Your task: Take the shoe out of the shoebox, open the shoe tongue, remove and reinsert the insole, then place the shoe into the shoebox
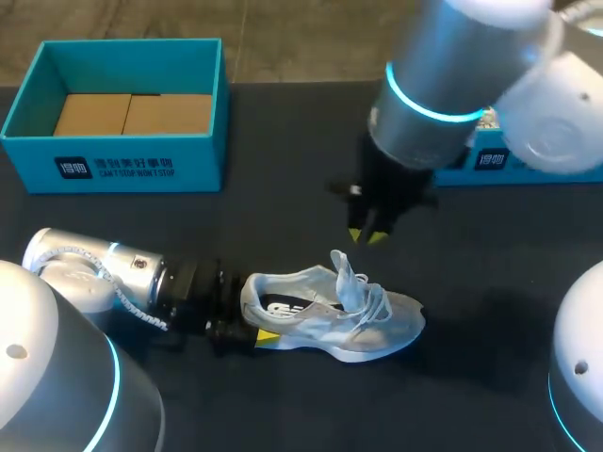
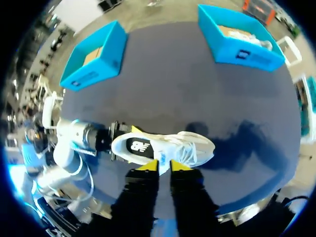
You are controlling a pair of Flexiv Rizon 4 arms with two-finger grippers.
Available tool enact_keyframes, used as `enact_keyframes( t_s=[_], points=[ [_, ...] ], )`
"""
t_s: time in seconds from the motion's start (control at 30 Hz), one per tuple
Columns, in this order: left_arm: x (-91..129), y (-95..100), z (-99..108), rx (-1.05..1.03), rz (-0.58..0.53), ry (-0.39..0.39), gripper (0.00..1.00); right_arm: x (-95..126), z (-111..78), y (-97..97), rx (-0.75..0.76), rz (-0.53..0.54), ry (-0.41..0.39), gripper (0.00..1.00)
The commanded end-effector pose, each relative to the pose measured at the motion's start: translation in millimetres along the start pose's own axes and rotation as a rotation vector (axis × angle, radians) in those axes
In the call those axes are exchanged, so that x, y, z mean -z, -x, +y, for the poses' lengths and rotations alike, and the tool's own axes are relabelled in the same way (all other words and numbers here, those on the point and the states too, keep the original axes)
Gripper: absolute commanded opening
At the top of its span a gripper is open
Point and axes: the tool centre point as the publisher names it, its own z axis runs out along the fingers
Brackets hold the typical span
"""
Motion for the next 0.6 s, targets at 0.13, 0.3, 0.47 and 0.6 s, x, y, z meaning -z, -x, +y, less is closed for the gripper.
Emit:
enact_keyframes(
  t_s=[0.13,0.3,0.47,0.6],
  points=[
    [0.7,1.4,2.4,0.001,0.000,0.003,0.00,-1.0,5.3,-35.2,0.220,-0.297,-0.022,0.00],
    [0.7,1.4,2.4,0.001,0.000,0.003,0.00,0.2,1.0,-43.2,0.387,-0.243,-0.011,0.00],
    [0.7,1.4,2.4,0.001,0.000,0.003,0.00,0.3,0.4,-43.6,0.409,-0.244,-0.020,0.00],
    [0.7,1.4,2.4,0.001,0.000,0.003,0.00,0.3,0.4,-43.6,0.409,-0.244,-0.020,0.00]
  ],
)
